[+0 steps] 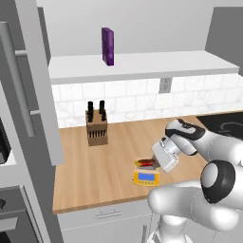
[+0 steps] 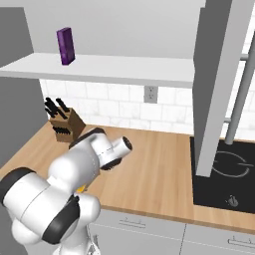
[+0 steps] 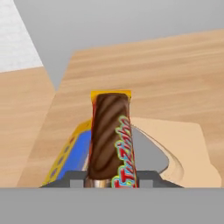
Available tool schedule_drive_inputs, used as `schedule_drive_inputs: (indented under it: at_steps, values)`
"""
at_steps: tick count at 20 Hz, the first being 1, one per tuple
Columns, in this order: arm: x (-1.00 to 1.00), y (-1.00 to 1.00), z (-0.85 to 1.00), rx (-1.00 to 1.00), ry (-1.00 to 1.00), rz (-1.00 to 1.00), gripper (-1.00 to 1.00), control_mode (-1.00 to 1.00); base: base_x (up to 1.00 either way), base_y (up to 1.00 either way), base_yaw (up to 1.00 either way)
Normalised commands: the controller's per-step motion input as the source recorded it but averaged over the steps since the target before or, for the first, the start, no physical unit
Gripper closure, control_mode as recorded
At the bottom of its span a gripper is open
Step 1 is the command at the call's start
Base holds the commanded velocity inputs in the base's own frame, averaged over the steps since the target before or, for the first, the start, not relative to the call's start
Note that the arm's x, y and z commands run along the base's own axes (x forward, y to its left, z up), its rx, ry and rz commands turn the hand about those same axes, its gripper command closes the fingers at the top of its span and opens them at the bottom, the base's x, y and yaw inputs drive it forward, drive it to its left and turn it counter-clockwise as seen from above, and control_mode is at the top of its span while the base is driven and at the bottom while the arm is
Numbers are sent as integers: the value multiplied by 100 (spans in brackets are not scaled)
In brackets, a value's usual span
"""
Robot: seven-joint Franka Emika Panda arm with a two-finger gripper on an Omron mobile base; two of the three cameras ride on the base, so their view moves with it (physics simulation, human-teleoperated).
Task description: Pick the bar and place it on the digital scale for weighing, and close the cabinet.
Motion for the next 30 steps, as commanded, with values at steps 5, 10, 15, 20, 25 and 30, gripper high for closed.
schedule_drive_inputs:
  at_steps: [5,10,15,20,25,30]
  values:
    - [-29,5,0,0,-2,1,-100,-100,0,0,0]
    - [9,26,0,-1,1,0,-100,-100,0,0,0]
    - [29,12,0,0,0,1,-100,-100,0,0,0]
    - [0,0,9,0,-4,0,-100,-100,0,0,0]
    - [-15,-19,15,1,-18,0,-100,-100,0,0,0]
    - [-51,-54,44,6,-42,0,-100,-100,0,0,0]
